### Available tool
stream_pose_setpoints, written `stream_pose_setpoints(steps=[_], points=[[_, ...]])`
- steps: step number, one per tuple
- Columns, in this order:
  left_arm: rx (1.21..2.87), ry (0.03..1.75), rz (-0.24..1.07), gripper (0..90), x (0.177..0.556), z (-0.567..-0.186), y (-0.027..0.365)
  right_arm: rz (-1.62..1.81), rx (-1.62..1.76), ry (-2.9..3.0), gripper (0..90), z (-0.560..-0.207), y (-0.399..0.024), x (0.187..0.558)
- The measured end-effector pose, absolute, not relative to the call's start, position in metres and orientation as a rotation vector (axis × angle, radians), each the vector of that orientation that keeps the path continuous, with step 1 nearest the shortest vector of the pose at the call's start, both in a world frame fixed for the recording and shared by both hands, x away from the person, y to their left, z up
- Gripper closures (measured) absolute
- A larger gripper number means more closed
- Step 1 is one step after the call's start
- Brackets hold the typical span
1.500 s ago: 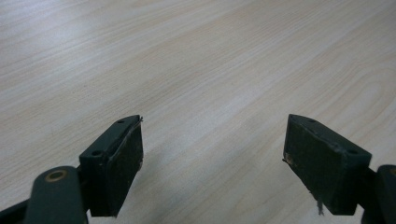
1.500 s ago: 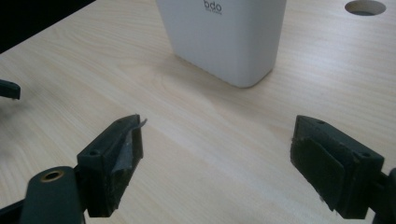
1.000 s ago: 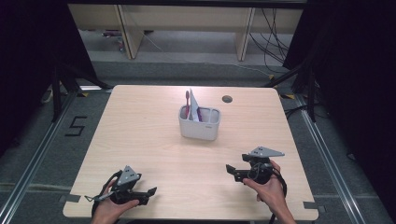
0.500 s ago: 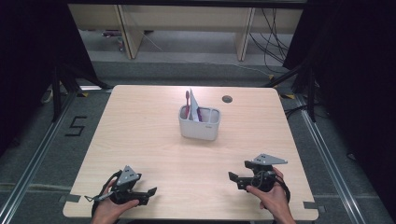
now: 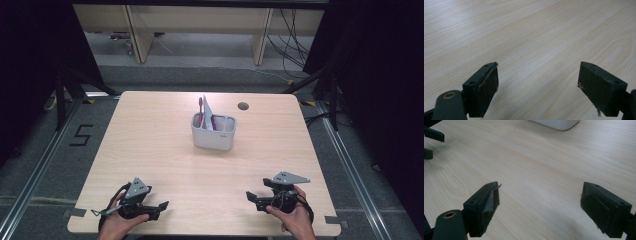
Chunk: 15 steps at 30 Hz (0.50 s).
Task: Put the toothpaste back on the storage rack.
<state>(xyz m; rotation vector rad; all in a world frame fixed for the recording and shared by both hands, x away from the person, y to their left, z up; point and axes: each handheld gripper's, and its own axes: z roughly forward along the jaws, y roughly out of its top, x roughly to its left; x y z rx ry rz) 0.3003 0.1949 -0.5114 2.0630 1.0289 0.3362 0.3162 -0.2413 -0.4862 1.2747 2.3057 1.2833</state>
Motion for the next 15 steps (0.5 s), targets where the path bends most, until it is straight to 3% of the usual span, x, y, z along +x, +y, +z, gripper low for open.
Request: stream_pose_setpoints(steps=[15], points=[[2.056, 1.025, 0.341, 15.9, 0.300, -0.511, 0.195, 1.272, 1.268, 2.326, 16.6, -0.488, -0.245, 0.303]])
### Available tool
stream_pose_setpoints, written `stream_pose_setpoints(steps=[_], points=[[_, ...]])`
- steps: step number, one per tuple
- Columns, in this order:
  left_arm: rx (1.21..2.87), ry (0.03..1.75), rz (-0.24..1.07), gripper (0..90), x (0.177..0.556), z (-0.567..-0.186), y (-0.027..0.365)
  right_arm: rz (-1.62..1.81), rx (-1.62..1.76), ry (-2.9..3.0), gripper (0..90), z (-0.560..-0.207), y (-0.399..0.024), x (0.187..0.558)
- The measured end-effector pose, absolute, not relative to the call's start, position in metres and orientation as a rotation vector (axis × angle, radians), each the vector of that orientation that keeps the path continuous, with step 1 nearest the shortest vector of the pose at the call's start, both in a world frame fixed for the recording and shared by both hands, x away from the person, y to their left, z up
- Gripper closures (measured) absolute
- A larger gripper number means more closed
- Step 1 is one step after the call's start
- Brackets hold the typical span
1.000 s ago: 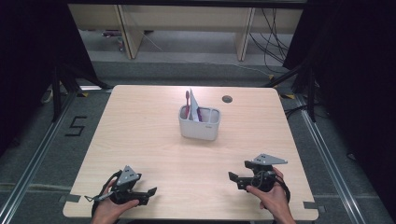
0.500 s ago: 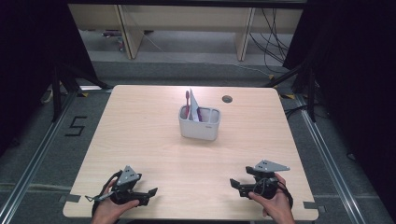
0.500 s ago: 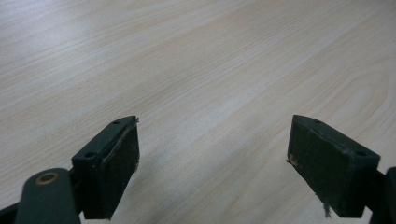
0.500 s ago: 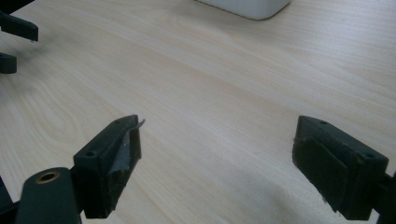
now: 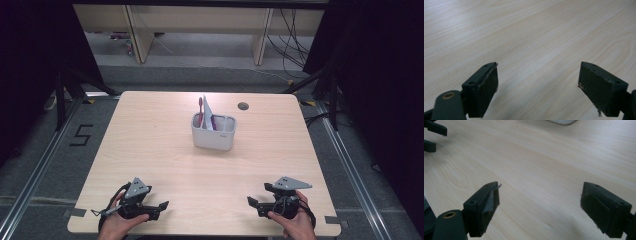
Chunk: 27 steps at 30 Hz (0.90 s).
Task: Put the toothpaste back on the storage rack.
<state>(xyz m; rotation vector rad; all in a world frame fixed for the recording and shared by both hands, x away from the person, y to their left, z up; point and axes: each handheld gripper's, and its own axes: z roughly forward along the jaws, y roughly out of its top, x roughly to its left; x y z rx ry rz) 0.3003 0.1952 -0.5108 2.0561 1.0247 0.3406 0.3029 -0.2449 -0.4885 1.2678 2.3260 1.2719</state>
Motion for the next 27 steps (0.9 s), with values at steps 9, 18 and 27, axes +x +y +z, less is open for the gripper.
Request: stream_pose_setpoints(steps=[9, 18, 27], points=[[2.059, 1.022, 0.337, 15.9, 0.300, -0.513, 0.193, 1.225, 1.286, 2.355, 16.6, -0.490, -0.247, 0.296], [2.065, 1.016, 0.332, 15.9, 0.300, -0.513, 0.193, 1.167, 1.213, 2.378, 16.6, -0.492, -0.249, 0.293], [2.060, 1.020, 0.330, 15.9, 0.300, -0.513, 0.192, 1.172, 1.257, 2.375, 16.7, -0.494, -0.250, 0.292]])
